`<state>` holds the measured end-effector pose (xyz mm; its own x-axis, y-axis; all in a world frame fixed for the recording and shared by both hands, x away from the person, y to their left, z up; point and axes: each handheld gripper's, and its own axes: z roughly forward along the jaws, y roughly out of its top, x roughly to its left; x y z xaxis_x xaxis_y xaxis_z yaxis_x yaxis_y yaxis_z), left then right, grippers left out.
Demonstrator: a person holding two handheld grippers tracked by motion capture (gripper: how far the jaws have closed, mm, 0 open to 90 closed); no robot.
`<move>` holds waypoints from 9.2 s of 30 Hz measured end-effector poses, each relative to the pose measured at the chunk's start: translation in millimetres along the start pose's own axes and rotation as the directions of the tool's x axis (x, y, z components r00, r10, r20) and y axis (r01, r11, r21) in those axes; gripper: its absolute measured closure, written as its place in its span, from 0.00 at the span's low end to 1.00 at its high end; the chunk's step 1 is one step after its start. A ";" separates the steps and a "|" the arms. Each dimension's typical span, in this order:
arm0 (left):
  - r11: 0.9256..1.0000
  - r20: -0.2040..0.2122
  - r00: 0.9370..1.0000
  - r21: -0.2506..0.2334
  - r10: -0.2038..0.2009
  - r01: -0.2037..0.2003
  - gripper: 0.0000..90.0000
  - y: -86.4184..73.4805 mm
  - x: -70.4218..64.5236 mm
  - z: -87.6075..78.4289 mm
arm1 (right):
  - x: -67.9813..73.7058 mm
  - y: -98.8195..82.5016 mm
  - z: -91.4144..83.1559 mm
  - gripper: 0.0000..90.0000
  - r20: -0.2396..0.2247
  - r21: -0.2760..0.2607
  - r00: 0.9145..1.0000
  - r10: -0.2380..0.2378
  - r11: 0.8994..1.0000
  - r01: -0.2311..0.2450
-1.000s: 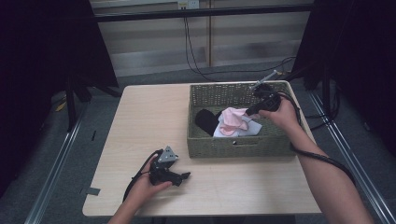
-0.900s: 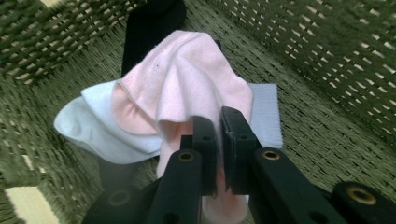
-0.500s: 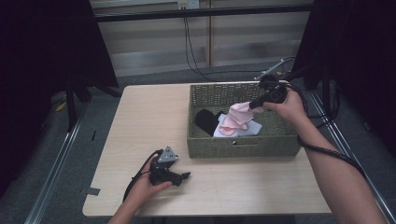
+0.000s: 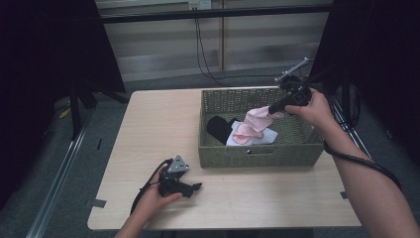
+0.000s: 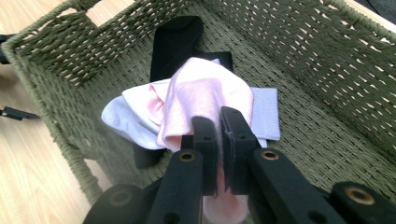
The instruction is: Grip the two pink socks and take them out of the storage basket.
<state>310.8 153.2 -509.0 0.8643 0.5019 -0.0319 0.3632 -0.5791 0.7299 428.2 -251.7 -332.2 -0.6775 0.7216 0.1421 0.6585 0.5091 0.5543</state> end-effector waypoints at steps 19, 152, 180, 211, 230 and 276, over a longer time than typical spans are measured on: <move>1.000 0.000 1.000 0.001 -0.001 0.001 0.17 0.0 -0.1 0.0 | 8.5 -2.1 -25.6 0.95 -0.048 0.025 0.999 -0.008 1.000 0.010; 1.000 -0.003 1.000 -0.004 -0.001 0.001 0.17 -0.2 -0.3 0.3 | 54.8 -39.7 0.6 0.62 -0.104 -0.006 0.993 -0.055 0.998 0.055; 1.000 -0.002 1.000 -0.005 -0.001 0.001 0.17 -0.2 -0.2 0.4 | 8.8 -15.3 79.9 0.55 -0.014 0.064 0.999 0.029 0.998 -0.029; 1.000 -0.002 1.000 -0.003 -0.001 0.001 0.17 -0.1 -0.2 0.3 | 3.9 -8.6 91.3 0.97 -0.040 0.145 0.999 0.004 0.989 0.002; 1.000 0.000 1.000 0.001 -0.001 0.001 0.17 0.0 -0.1 0.0 | 11.7 -0.9 34.3 0.97 -0.056 0.078 0.998 -0.014 0.997 0.018; 1.000 -0.002 1.000 -0.004 -0.002 0.002 0.17 -0.3 -0.3 0.3 | 48.4 -24.8 -52.8 0.97 -0.143 -0.016 0.980 -0.139 0.990 0.139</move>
<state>310.6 153.0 -509.4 0.8629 0.5044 -0.0317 0.3632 -0.5753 0.7328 361.9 -254.2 -295.7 -0.8025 0.5692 0.1790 0.5529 0.5967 0.5816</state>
